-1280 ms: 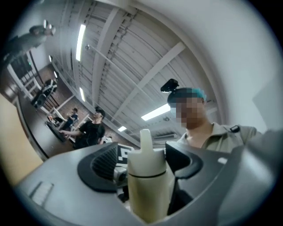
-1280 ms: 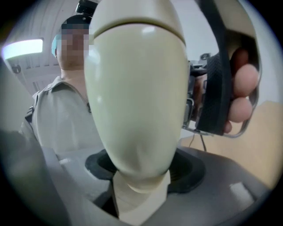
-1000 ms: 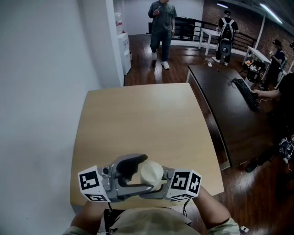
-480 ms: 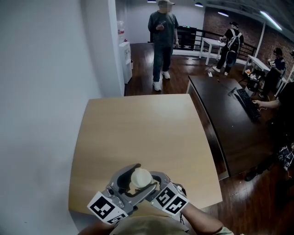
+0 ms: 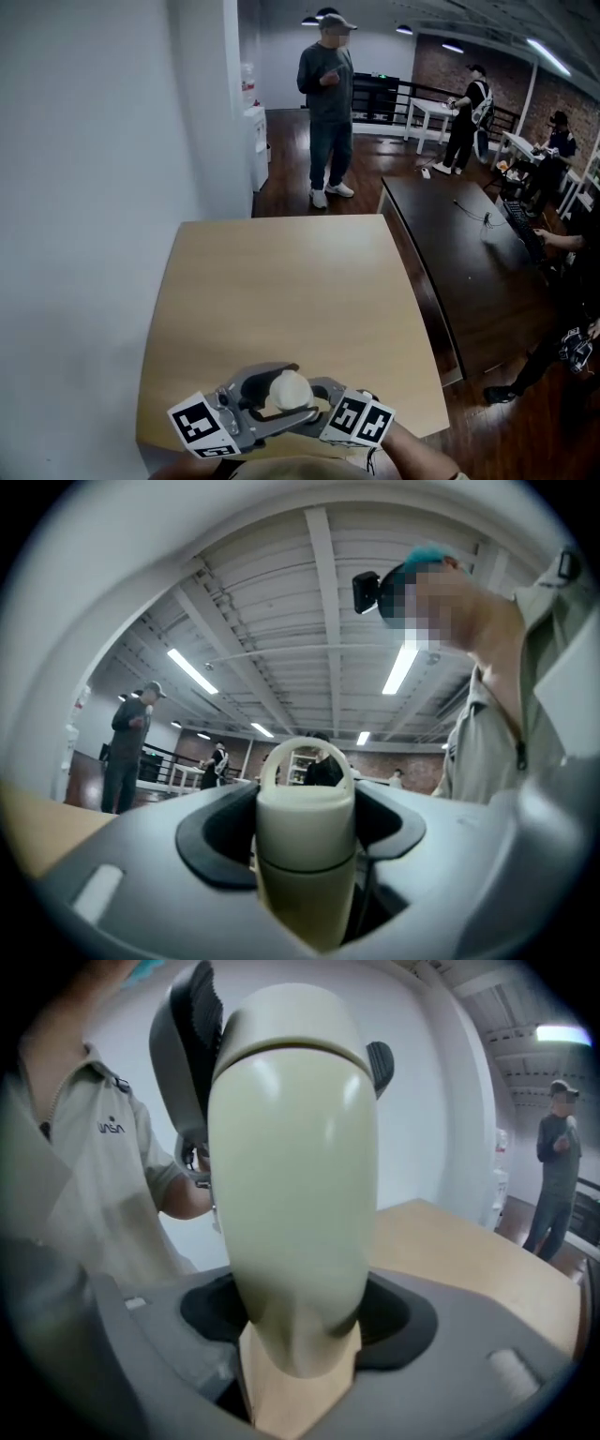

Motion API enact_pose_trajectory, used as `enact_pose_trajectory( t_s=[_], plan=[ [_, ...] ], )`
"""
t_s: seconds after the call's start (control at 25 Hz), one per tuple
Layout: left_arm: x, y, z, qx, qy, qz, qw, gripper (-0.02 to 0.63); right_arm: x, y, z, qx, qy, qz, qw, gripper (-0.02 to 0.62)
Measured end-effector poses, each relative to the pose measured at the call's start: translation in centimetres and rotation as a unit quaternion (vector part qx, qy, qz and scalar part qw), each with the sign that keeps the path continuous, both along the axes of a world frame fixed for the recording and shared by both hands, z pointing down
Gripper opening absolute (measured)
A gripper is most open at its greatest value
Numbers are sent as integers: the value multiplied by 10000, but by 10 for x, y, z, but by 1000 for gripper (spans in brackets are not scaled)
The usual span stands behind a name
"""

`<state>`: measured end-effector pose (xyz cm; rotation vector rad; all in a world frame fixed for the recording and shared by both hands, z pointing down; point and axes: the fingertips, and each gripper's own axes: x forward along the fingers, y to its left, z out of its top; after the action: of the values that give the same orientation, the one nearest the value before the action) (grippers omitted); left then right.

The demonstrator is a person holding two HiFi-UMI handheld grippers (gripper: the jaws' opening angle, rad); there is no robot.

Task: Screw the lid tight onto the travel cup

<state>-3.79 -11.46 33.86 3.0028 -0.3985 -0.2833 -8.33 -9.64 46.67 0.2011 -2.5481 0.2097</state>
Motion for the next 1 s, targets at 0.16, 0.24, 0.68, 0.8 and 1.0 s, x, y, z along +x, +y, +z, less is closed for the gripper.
enact_pose_trajectory(
  t_s=[0.16, 0.24, 0.68, 0.8, 1.0],
  plan=[
    [5, 20, -4, -253, 252, 1085, 9935, 305, 1, 33, -7, -469, -260, -963, 9939, 305],
    [5, 28, -5, -455, 396, 1693, 9837, 305, 2, 47, -8, -720, -394, -1399, 9868, 305],
    [4, 73, -18, -1351, 1131, 4763, 8614, 304, 3, 131, -40, -2105, -1251, -3724, 8952, 305],
    [3, 76, -20, -1305, 1108, 4961, 8512, 304, 2, 133, -39, -2108, -1246, -3746, 8942, 305],
    [5, 75, -15, -1332, 1055, 4951, 8521, 304, 4, 130, -32, -2038, -1141, -3674, 9002, 305]
  ],
)
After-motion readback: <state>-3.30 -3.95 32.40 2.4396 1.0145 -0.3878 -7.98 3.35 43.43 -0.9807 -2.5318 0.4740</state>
